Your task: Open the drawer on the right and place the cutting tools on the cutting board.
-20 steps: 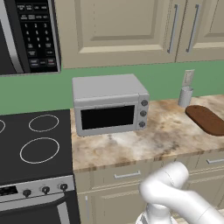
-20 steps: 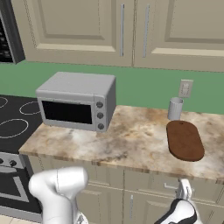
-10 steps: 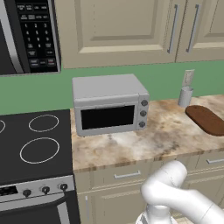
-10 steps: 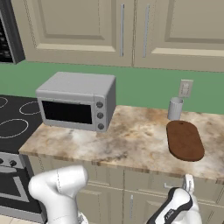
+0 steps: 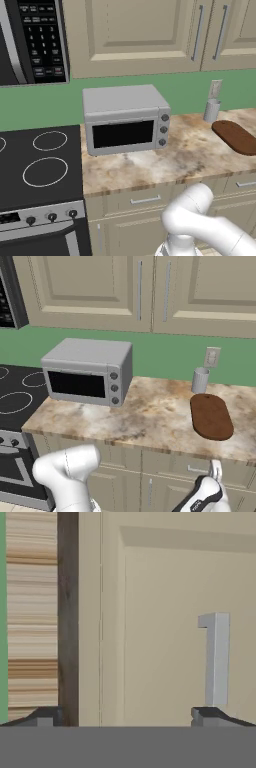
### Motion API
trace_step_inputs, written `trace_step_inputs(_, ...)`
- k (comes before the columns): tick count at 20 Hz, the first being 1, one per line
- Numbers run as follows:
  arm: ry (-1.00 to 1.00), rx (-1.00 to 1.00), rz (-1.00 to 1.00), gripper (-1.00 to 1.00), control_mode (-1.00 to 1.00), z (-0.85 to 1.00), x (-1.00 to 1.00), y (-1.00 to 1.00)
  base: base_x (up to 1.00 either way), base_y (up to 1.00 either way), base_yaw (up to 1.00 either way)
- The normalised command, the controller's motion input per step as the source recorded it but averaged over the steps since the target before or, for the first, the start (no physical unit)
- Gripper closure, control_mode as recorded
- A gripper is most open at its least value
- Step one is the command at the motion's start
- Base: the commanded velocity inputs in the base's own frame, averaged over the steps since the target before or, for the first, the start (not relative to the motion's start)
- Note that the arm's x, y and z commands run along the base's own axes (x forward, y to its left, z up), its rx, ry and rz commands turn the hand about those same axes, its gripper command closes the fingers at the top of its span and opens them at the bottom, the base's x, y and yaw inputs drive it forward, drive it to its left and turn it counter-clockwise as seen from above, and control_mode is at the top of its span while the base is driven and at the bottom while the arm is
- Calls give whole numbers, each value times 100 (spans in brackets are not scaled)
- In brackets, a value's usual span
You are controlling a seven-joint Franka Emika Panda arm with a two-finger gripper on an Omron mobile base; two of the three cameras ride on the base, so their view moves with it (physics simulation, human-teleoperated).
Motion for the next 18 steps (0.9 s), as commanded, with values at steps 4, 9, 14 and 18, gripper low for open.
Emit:
trace_step_inputs(4, 0, 0, 4, -100, -100, -64, 0, 0, 0, 0, 0)
trace_step_inputs(9, 0, 0, 2, -100, -100, -60, 0, 0, 0, 0, 0)
trace_step_inputs(14, 0, 0, 0, -100, -100, -25, 0, 0, 0, 0, 0)
trace_step_inputs(18, 0, 0, 0, -100, -100, -7, 0, 0, 0, 0, 0)
